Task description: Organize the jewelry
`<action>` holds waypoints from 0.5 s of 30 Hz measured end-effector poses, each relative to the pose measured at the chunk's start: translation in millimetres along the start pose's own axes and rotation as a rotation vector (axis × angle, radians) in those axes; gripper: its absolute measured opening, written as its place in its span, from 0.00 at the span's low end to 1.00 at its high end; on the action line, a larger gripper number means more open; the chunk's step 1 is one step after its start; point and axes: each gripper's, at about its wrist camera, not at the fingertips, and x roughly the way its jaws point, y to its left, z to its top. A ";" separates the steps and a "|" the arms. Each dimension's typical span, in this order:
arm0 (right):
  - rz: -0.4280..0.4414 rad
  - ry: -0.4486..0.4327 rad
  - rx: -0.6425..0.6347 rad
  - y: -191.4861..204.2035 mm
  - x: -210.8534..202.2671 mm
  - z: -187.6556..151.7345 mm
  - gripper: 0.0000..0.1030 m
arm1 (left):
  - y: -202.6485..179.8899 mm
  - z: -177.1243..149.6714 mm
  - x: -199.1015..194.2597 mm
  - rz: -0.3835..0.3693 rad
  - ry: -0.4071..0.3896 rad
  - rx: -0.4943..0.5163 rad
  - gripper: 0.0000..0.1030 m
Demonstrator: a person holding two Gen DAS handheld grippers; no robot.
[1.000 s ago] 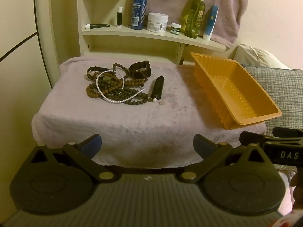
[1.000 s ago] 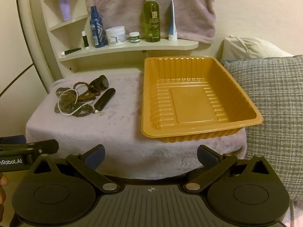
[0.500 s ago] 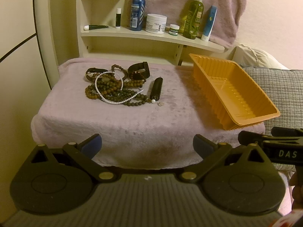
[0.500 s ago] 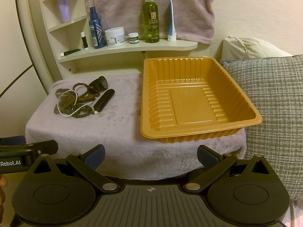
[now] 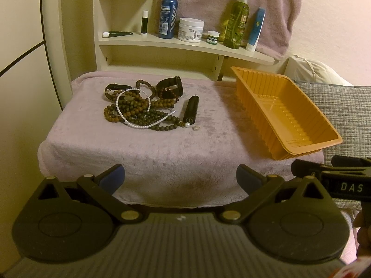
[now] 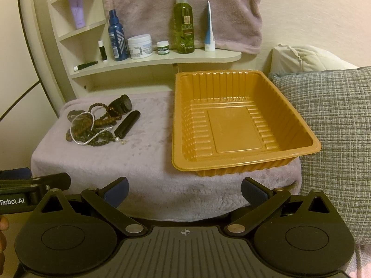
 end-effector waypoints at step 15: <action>0.001 -0.001 0.004 0.4 0.5 1.7 0.99 | -1.5 0.1 -1.4 -0.001 -0.003 0.003 0.99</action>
